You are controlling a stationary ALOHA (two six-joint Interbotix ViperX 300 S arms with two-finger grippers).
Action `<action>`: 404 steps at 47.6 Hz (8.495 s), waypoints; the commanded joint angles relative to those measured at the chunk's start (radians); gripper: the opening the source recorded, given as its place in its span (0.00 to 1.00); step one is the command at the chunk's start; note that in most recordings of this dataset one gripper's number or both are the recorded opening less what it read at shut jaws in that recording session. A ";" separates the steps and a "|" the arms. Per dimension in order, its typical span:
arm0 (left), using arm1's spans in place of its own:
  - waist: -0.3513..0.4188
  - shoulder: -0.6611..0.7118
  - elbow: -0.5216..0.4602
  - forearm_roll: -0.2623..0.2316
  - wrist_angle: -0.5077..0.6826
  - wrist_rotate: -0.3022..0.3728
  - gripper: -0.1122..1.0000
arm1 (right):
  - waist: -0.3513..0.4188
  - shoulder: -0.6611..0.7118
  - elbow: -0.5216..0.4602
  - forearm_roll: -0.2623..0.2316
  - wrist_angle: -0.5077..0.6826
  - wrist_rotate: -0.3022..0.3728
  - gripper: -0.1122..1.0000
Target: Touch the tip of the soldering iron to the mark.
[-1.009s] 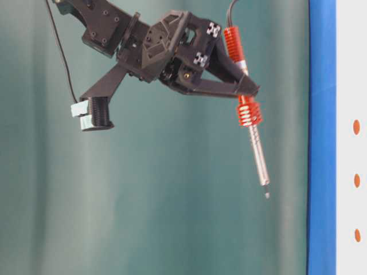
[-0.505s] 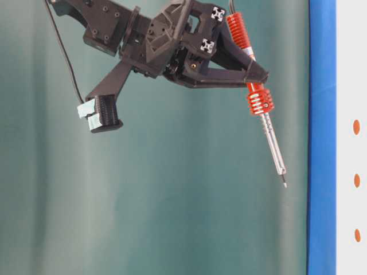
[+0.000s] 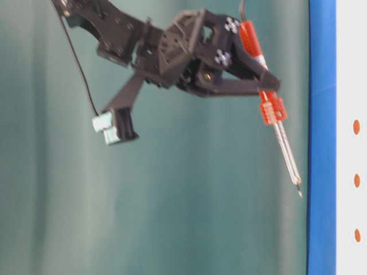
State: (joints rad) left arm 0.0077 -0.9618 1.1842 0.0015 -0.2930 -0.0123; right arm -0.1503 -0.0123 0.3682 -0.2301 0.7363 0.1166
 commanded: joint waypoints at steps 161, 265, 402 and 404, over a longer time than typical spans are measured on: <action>0.000 0.002 -0.008 0.000 0.000 -0.002 0.10 | 0.008 -0.018 -0.173 -0.035 0.092 -0.009 0.16; 0.002 0.002 -0.005 0.000 0.000 0.002 0.10 | 0.003 -0.005 0.066 -0.025 -0.026 -0.009 0.16; 0.002 0.002 -0.005 0.002 -0.003 0.006 0.10 | -0.012 0.069 0.063 -0.012 -0.058 -0.011 0.16; 0.002 0.002 -0.005 0.002 -0.003 0.006 0.10 | -0.012 0.067 0.058 -0.012 -0.051 -0.011 0.16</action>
State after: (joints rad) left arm 0.0061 -0.9649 1.1904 0.0000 -0.2884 -0.0061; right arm -0.1641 0.0706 0.4495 -0.2424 0.6780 0.1074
